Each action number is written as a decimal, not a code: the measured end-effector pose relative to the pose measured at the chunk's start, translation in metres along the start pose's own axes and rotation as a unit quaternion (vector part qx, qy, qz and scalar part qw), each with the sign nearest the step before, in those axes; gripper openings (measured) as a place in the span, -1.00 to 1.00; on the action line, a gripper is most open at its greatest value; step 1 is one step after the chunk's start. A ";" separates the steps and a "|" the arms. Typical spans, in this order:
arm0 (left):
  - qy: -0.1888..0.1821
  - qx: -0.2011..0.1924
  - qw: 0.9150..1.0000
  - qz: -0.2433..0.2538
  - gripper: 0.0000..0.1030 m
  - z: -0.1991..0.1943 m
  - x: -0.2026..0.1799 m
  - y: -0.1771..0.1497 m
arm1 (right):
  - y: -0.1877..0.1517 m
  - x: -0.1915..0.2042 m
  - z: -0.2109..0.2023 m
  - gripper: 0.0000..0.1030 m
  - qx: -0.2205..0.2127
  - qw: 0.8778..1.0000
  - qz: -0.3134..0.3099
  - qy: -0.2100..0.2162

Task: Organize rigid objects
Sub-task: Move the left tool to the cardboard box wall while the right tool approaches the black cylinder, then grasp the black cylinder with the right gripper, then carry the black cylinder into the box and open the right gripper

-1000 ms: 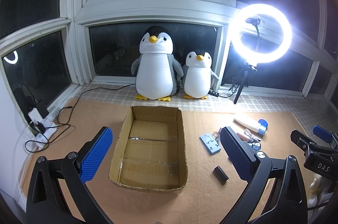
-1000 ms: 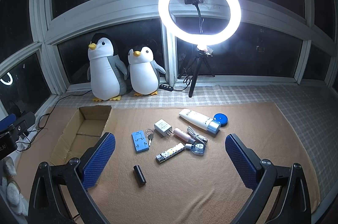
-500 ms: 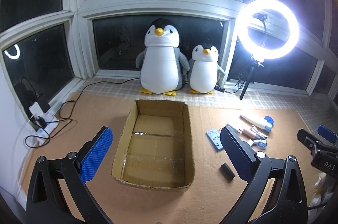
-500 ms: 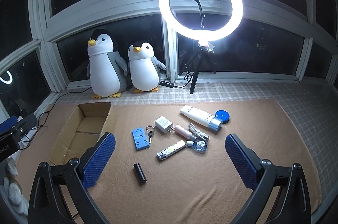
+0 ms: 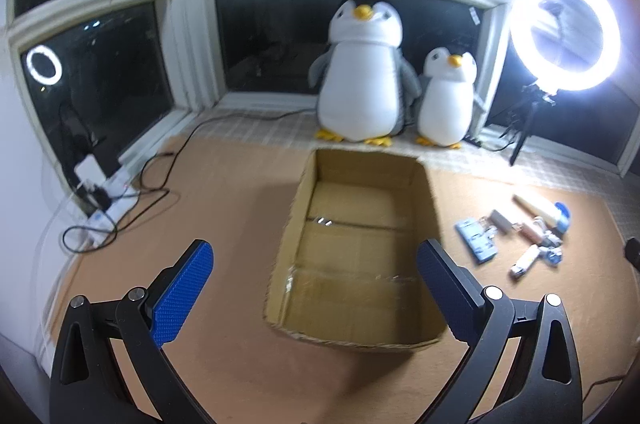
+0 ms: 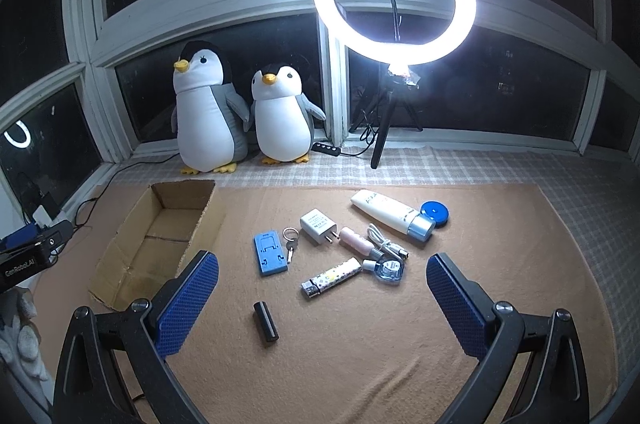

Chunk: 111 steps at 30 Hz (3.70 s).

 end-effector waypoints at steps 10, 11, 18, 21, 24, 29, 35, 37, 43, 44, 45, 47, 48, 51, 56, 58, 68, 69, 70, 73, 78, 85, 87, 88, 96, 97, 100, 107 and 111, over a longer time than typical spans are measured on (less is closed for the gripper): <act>0.032 0.053 0.997 -0.036 0.66 0.042 0.049 -0.034 | -0.017 -0.002 0.020 1.00 0.029 1.000 -0.009 -0.006; 0.034 0.056 0.997 -0.037 0.65 0.045 0.051 -0.037 | -0.019 -0.001 0.023 1.00 0.031 0.999 -0.011 -0.007; 0.051 0.085 0.994 -0.040 0.23 0.072 0.069 -0.057 | -0.032 0.003 0.035 1.00 0.049 0.998 -0.028 -0.008; 0.049 0.096 0.993 -0.043 0.10 0.078 0.071 -0.065 | -0.036 0.006 0.038 1.00 0.054 0.998 -0.031 -0.006; 0.046 0.103 0.993 -0.043 -0.04 0.081 0.072 -0.069 | -0.038 0.008 0.041 1.00 0.057 0.998 -0.038 -0.006; 0.036 0.110 0.992 -0.043 -0.25 0.089 0.068 -0.072 | -0.044 0.017 0.049 1.00 0.066 0.997 -0.049 0.003; 0.023 0.116 0.992 -0.046 -0.57 0.097 0.061 -0.074 | -0.054 0.031 0.058 0.99 0.077 0.995 -0.067 0.015; 0.021 0.117 0.992 -0.043 -0.64 0.098 0.059 -0.074 | -0.056 0.037 0.061 0.98 0.078 0.994 -0.074 0.021; 0.015 0.120 0.992 -0.045 -0.69 0.102 0.056 -0.075 | -0.068 0.060 0.077 0.70 0.096 0.989 -0.101 0.042; 0.013 0.122 0.992 -0.044 -0.69 0.104 0.055 -0.076 | -0.071 0.065 0.081 0.66 0.101 0.988 -0.106 0.048; 0.012 0.123 0.991 -0.043 -0.69 0.104 0.054 -0.077 | -0.075 0.069 0.085 0.57 0.109 0.986 -0.111 0.053; 0.010 0.125 0.991 -0.044 -0.70 0.106 0.053 -0.078 | -0.082 0.075 0.091 0.42 0.123 0.984 -0.116 0.061; 0.007 0.126 0.991 -0.047 -0.71 0.107 0.053 -0.078 | -0.086 0.079 0.095 0.29 0.130 0.982 -0.120 0.065; 0.000 0.131 0.990 -0.057 -0.71 0.110 0.054 -0.080 | -0.095 0.087 0.107 0.12 0.149 0.977 -0.133 0.070; -0.001 0.137 0.989 -0.057 -0.72 0.112 0.054 -0.082 | -0.103 0.095 0.118 -0.13 0.167 0.973 -0.142 0.079; -0.002 0.137 0.989 -0.059 -0.71 0.113 0.054 -0.082 | -0.107 0.098 0.122 -0.21 0.176 0.970 -0.145 0.082; 0.000 0.140 0.988 -0.060 -0.72 0.114 0.054 -0.082 | -0.115 0.104 0.135 -0.51 0.196 0.965 -0.151 0.083; 0.000 0.140 0.988 -0.060 -0.72 0.115 0.054 -0.082 | -0.115 0.104 0.135 -0.52 0.196 0.965 -0.152 0.083; 0.000 0.141 0.988 -0.060 -0.72 0.115 0.054 -0.082 | -0.115 0.104 0.135 -0.54 0.195 0.965 -0.154 0.083; 0.003 0.149 0.987 -0.059 -0.72 0.118 0.055 -0.082 | -0.114 0.105 0.135 -0.64 0.193 0.965 -0.158 0.081; 0.005 0.161 0.985 -0.059 -0.71 0.122 0.056 -0.083 | -0.114 0.106 0.135 -0.67 0.192 0.965 -0.158 0.081; 0.005 0.166 0.985 -0.055 -0.71 0.122 0.056 -0.084 | -0.113 0.107 0.134 -0.71 0.190 0.966 -0.157 0.080; 0.006 0.166 0.985 -0.055 -0.71 0.122 0.056 -0.084 | -0.112 0.106 0.134 -0.71 0.189 0.967 -0.152 0.081; 0.006 0.166 0.985 -0.056 -0.71 0.122 0.056 -0.084 | -0.110 0.106 0.133 -0.71 0.188 0.967 -0.149 0.083; 0.006 0.166 0.985 -0.055 -0.71 0.122 0.056 -0.083 | -0.091 0.112 0.119 -0.71 0.169 0.972 -0.132 0.098; 0.006 0.166 0.985 -0.055 -0.71 0.122 0.056 -0.083 | -0.086 0.115 0.116 -0.71 0.164 0.972 -0.131 0.101; 0.006 0.165 0.985 -0.056 -0.71 0.122 0.056 -0.083 | -0.073 0.125 0.108 -0.71 0.156 0.973 -0.125 0.117; 0.005 0.165 0.985 -0.056 -0.71 0.122 0.056 -0.083 | -0.046 0.157 0.093 -0.71 0.137 0.971 -0.124 0.151; 0.005 0.164 0.985 -0.056 -0.71 0.122 0.056 -0.083 | -0.030 0.179 0.091 -0.71 0.135 0.969 -0.112 0.172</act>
Point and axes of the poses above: each gripper's, at about its wrist camera, not at the fingertips, and z roughly the way its jaws point, x to its left, y to its top, the point moved 9 cm from there along z, roughly the way its jaws point, and after that the axes turned 12 degrees about -y, right-handed, at the moved point
